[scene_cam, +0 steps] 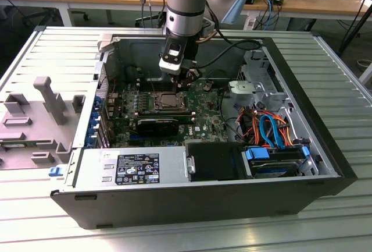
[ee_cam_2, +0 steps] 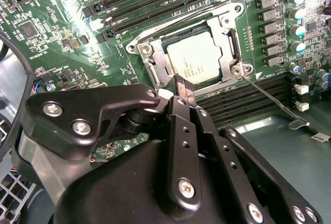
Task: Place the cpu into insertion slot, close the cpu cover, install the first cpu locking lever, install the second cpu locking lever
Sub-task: 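Install the first cpu locking lever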
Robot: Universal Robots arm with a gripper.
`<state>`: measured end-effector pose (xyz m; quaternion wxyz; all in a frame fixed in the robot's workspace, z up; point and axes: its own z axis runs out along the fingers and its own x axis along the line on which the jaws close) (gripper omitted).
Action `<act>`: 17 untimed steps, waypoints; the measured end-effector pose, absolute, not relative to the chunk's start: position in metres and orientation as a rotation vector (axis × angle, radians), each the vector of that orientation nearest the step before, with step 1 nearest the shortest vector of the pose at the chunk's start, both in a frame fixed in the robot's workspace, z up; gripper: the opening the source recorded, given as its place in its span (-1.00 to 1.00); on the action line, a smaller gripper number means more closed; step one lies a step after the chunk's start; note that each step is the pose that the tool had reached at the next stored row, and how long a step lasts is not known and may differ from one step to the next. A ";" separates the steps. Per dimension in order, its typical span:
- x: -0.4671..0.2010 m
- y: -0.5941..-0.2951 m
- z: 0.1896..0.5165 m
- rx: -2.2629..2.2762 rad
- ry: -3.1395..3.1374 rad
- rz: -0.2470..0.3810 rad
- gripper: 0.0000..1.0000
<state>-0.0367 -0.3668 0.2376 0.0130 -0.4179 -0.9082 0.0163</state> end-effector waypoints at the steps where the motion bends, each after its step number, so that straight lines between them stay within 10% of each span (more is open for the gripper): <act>1: -0.037 -0.367 0.238 -1.300 -2.831 0.050 -0.79; 17: -0.037 -0.367 0.238 -1.276 -2.840 0.044 -0.79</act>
